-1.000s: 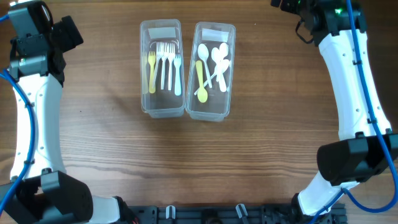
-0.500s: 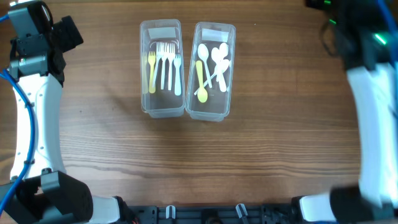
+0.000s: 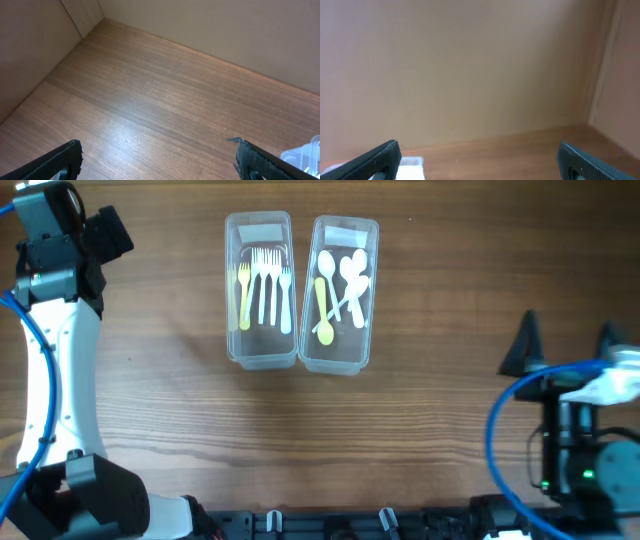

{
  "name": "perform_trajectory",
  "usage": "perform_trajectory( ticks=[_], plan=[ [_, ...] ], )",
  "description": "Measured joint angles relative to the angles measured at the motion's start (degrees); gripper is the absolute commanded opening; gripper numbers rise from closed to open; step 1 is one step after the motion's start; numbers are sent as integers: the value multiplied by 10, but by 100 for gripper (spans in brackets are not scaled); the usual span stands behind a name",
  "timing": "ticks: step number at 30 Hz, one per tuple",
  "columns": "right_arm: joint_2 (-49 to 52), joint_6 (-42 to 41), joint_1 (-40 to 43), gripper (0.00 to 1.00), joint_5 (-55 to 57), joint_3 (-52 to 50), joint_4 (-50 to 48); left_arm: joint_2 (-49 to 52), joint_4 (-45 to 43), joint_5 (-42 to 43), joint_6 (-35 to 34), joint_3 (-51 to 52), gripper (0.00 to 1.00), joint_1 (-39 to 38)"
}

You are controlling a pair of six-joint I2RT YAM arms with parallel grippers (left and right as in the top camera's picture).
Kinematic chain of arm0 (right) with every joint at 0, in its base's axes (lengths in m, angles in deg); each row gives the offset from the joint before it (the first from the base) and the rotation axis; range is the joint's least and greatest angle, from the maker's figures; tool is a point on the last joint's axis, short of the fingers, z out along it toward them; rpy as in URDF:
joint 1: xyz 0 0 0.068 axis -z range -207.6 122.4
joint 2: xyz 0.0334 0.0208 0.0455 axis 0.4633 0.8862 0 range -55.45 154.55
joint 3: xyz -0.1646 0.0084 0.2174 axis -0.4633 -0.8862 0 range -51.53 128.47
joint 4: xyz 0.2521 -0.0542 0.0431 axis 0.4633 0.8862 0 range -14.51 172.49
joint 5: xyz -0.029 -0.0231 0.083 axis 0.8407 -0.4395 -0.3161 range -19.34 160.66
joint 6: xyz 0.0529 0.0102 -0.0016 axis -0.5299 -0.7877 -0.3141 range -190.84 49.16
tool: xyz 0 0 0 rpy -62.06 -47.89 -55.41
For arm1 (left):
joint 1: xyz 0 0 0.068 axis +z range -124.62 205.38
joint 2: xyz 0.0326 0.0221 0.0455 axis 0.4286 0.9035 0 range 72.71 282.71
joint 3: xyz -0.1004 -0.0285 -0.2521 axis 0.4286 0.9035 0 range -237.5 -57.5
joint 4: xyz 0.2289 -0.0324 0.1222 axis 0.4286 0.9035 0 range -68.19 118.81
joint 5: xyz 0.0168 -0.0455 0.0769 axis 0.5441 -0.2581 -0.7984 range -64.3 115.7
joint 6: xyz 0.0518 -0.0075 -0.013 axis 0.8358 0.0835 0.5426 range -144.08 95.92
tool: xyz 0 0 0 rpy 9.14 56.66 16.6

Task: Pack container

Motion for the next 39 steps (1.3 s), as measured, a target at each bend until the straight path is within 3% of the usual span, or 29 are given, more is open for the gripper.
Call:
perform_trajectory(
  ticks=[2, 14, 39],
  plan=[
    [-44, 0, 15, 100, -31, -84, -28, 0, 0, 0, 0, 0, 100, 0],
    [-197, 0, 18, 100, -83, -349, -192, 0, 0, 0, 0, 0, 100, 0],
    [-218, 0, 18, 100, -121, -400, -126, 0, 0, 0, 0, 0, 100, 0]
  ],
)
